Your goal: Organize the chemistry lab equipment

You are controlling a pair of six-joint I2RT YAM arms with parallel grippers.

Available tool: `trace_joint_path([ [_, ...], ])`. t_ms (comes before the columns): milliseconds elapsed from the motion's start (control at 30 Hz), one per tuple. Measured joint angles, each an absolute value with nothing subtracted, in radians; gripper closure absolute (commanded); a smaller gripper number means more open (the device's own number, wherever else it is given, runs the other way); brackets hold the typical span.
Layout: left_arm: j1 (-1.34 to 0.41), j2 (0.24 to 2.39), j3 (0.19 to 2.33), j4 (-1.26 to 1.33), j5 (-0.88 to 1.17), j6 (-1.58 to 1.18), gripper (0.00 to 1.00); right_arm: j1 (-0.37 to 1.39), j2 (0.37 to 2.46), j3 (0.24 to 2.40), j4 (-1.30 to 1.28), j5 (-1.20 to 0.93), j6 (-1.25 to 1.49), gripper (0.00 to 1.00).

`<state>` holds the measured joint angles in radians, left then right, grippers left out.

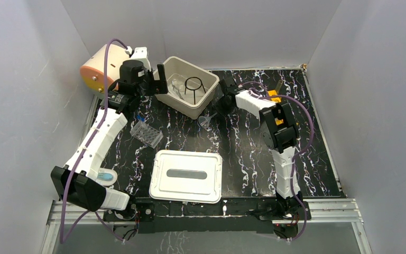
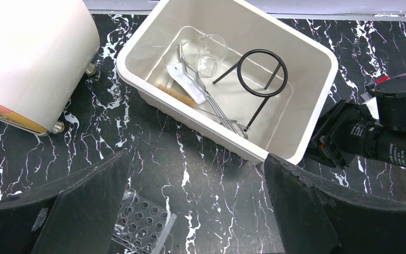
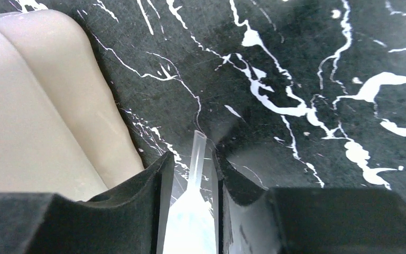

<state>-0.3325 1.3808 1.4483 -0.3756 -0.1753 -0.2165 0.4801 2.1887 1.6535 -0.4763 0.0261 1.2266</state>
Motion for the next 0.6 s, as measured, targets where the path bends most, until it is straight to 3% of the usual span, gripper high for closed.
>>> trace_joint_path([
  [100, -0.337, 1.381, 1.448, -0.376, -0.177, -0.213, 0.02, 0.480, 2.206, 1.676, -0.488, 0.009, 1.231, 0.66],
  [200, -0.340, 1.381, 1.448, -0.376, -0.181, -0.208, 0.02, 0.480, 2.220, 1.698, -0.509, -0.001, 1.230, 0.80],
  [233, -0.342, 1.381, 1.448, -0.376, -0.183, -0.207, 0.02, 0.480, 2.226, 1.706, -0.516, -0.005, 1.225, 0.91],
  [400, -0.352, 1.381, 1.448, -0.376, -0.188, -0.201, 0.02, 0.480, 2.234, 1.724, -0.533, -0.007, 1.180, 0.98],
  [600, -0.358, 1.381, 1.448, -0.376, -0.181, -0.204, 0.02, 0.481, 2.222, 1.714, -0.519, 0.002, 1.096, 0.99],
])
